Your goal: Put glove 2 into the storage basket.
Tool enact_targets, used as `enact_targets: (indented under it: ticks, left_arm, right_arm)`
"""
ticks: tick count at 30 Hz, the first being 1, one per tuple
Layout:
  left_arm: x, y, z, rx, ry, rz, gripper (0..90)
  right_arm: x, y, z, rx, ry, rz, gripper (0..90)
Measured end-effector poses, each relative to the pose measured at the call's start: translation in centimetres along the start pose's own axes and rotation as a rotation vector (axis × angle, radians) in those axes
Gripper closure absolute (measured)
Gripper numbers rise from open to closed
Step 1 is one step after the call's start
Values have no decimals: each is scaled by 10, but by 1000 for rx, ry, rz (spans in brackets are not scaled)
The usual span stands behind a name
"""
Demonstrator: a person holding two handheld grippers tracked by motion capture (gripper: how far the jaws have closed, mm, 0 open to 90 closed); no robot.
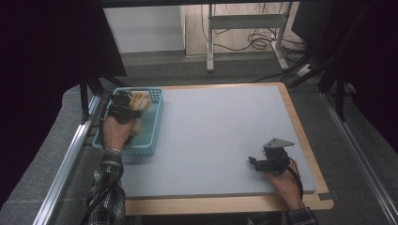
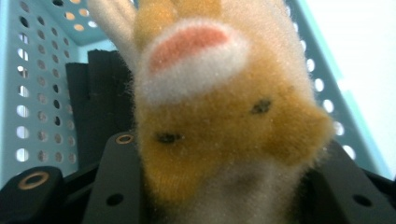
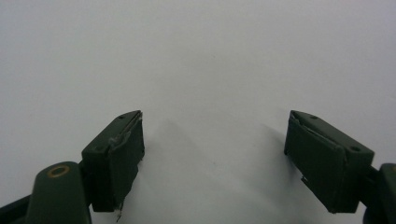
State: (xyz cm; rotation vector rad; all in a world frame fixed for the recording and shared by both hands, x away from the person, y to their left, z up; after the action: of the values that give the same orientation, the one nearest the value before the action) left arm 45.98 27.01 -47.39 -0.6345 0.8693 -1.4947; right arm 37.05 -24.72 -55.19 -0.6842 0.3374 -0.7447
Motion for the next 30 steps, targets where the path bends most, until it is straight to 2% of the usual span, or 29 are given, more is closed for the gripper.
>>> enact_targets:
  ticks: [8, 15, 19, 21, 24, 26, 29, 30]
  left_arm:
    - [4, 25, -1, -58, 17, 7, 527]
    - [19, 49, 1, -124, 59, -7, 516]
    - [25, 60, 2, -160, 70, -40, 504]
    - [28, 67, 1, -180, 88, -86, 490]
    - [31, 71, 0, -214, 128, -79, 399]
    - [28, 68, -1, -217, 134, -50, 328]
    - [20, 58, 0, -205, 108, -65, 135]
    - [18, 52, 1, -192, 107, -77, 109]
  right_arm:
    - [0, 0, 0, 0, 0, -1, 196]
    - [0, 0, 0, 0, 0, 0, 196]
    - [0, 0, 0, 0, 0, -1, 196]
    - [0, 0, 0, 0, 0, 0, 196]
    - [0, 0, 0, 0, 0, 0, 195]
    - [0, 0, 0, 0, 0, 0, 196]
    - [0, 0, 0, 0, 0, 0, 196]
    - [0, 0, 0, 0, 0, 0, 196]
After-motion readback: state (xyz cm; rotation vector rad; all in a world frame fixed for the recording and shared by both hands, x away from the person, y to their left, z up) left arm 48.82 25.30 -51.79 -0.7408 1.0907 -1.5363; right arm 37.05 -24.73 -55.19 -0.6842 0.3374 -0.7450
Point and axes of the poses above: each handheld gripper's, and its own axes: y roughly forward along the jaws, z roughly out of its top, x roughly to its right, the point moved 3 cm from there along y, roughly forward along the jaws, and after that the axes turned 8 degrees about z, right-handed, at the moved point
